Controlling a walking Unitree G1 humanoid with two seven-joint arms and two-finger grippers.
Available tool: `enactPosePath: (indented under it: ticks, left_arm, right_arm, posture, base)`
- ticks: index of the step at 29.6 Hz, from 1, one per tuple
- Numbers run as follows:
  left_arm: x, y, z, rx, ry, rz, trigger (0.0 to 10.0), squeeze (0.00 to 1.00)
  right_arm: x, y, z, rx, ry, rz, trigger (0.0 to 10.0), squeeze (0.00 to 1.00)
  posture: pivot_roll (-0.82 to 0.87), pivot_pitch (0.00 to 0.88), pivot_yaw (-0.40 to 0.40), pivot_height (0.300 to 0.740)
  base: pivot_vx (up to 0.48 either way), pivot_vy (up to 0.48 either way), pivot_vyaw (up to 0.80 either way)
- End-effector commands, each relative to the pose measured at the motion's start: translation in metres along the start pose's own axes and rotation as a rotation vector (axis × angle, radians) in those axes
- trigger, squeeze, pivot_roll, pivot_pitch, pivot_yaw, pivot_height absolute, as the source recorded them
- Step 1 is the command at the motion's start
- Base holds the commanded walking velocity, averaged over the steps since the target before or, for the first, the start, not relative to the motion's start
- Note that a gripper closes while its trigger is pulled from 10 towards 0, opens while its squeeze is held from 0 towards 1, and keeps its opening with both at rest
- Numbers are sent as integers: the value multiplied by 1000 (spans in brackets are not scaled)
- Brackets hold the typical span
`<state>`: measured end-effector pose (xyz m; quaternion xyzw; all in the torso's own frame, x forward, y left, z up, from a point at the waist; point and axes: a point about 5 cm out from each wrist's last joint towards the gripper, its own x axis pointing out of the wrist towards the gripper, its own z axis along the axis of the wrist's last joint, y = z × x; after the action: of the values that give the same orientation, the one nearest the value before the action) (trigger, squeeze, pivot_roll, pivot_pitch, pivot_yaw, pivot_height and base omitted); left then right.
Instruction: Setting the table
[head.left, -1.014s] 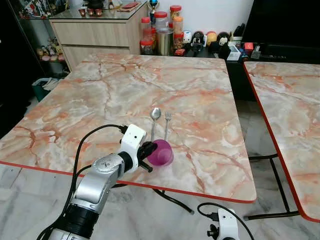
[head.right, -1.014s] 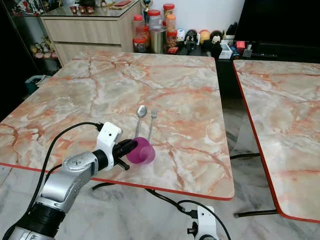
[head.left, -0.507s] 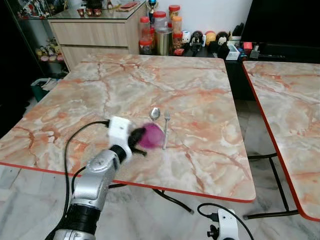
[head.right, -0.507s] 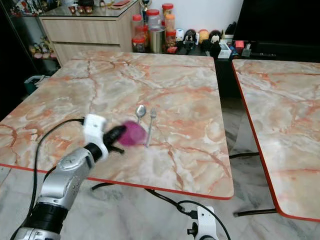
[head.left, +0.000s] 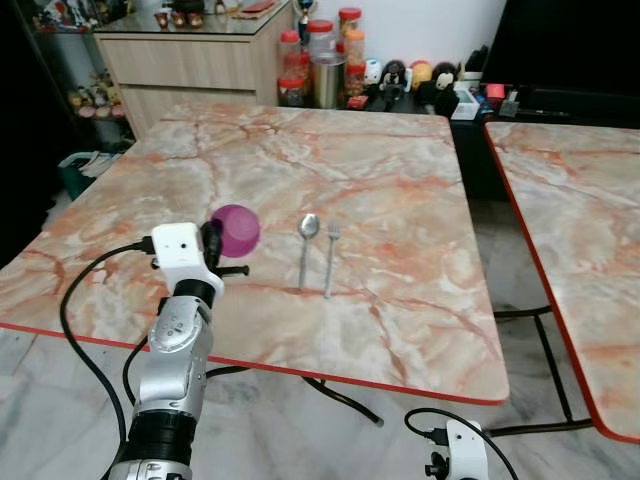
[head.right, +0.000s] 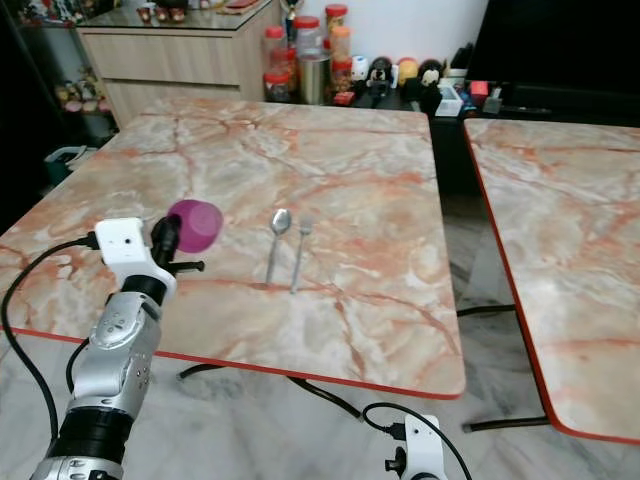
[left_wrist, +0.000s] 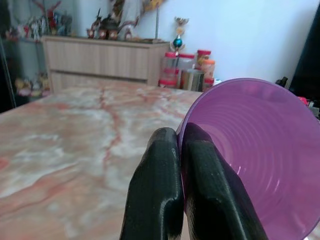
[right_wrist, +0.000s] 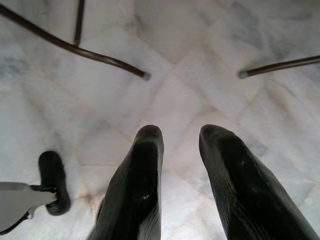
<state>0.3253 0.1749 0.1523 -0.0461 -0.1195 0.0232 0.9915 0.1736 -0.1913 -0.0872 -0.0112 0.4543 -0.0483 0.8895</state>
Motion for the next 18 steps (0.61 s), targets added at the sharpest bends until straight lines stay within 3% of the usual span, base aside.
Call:
enactPosePath:
  ticks: [1,18]
  left_arm:
    - [5,-7,3,7,-23,-9,10000,0]
    - [14,-12,10,6,-61,-6,10000,0]
  right_arm:
    - [0,-6,0,8,8,-13,10000,0]
    - [1,-4,2,-1,2,-3,10000,0]
  posture:
    - [5,0,-25,740]
    - [6,0,-22,740]
  base:
    - [0,-480,0]
    - [0,-474,-60]
